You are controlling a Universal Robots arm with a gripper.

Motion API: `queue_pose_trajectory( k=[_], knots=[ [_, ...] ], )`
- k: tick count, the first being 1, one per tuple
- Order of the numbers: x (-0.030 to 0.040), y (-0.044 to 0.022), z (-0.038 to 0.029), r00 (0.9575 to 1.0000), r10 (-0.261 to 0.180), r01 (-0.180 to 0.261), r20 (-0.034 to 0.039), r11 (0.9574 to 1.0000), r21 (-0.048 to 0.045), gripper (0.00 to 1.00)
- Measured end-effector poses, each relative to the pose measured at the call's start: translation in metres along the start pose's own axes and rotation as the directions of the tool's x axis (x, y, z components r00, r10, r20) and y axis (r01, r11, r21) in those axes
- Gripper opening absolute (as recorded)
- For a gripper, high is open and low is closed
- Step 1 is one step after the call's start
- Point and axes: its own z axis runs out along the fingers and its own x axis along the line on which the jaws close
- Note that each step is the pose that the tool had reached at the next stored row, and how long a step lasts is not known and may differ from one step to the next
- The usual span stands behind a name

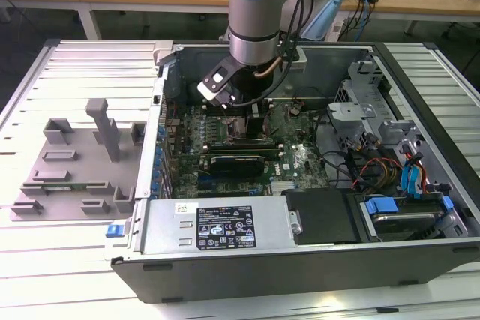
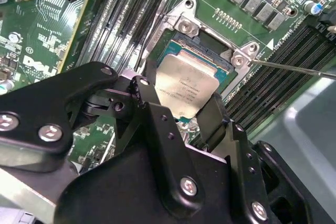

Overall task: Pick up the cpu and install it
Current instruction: 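Place the cpu into insertion slot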

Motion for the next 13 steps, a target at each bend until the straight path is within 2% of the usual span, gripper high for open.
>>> queue_pose_trajectory(
  k=[5,6,13],
  knots=[
    [0.0028,-0.0004,0.0024,1.0,0.0,0.0,-0.0008,1.0,-0.0002,0.55],
    [0.003,-0.0012,0.0052,1.0,0.0,0.0,-0.0007,1.0,-0.0001,0.55],
    [0.003,-0.0016,0.0101,1.0,0.007,-0.007,-0.0003,1.0,0.0,0.55]
  ],
)
